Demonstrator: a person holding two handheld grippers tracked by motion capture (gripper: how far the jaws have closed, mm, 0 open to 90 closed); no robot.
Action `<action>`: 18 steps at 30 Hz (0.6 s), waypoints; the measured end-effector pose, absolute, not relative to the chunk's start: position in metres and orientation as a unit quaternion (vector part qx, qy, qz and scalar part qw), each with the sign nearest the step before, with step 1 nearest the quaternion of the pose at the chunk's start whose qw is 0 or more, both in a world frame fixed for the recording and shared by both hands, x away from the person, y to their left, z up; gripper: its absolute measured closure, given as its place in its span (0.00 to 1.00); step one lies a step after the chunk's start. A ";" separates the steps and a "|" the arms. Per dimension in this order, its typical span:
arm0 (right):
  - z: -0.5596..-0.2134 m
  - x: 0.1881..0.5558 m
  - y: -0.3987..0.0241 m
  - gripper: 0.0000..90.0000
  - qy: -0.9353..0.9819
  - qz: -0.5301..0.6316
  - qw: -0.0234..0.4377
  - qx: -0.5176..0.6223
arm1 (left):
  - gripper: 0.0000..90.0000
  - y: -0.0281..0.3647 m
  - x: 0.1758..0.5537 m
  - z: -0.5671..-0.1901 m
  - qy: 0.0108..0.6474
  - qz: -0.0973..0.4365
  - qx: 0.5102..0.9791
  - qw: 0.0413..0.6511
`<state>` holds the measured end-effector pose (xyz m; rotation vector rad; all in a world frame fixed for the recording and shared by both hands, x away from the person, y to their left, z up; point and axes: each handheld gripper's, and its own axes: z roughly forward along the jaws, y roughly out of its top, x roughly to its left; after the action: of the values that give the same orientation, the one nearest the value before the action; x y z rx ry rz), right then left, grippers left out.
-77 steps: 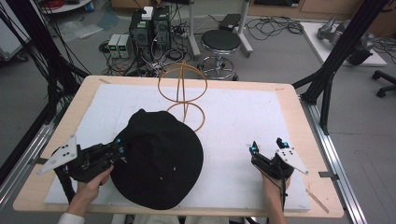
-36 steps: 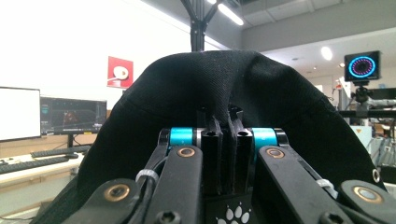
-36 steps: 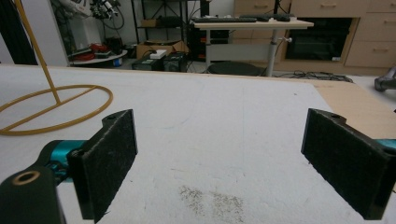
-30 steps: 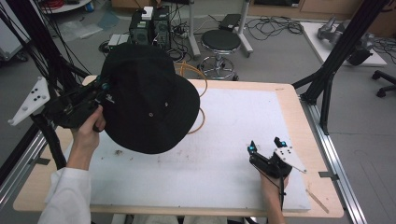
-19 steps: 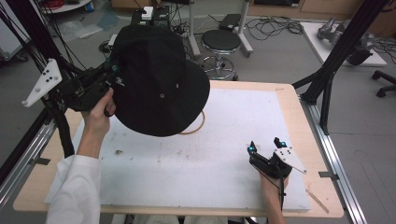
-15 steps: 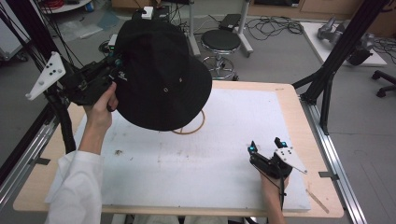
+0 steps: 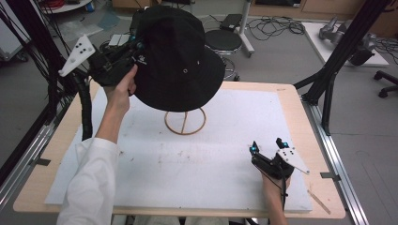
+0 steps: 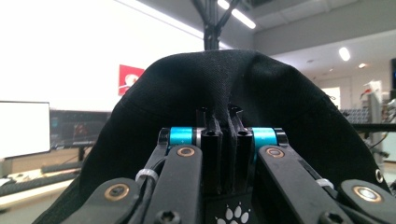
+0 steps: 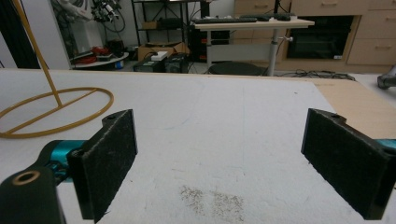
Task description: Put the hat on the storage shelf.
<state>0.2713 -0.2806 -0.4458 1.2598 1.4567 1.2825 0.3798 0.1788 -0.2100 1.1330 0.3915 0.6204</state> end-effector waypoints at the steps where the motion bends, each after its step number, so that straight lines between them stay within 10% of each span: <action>1: -0.446 0.271 -0.281 0.11 0.576 0.508 0.402 0.498 | 0.96 0.176 0.383 -0.210 0.184 0.288 0.527 0.778; 18: -0.445 0.270 -0.281 0.11 0.567 0.517 0.402 0.501 | 0.96 0.148 0.421 -0.226 0.243 0.294 0.544 0.747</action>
<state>0.2696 -0.2806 -0.4448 1.2654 1.4323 1.3059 0.4205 0.1482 -0.2263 1.1900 0.5317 0.6441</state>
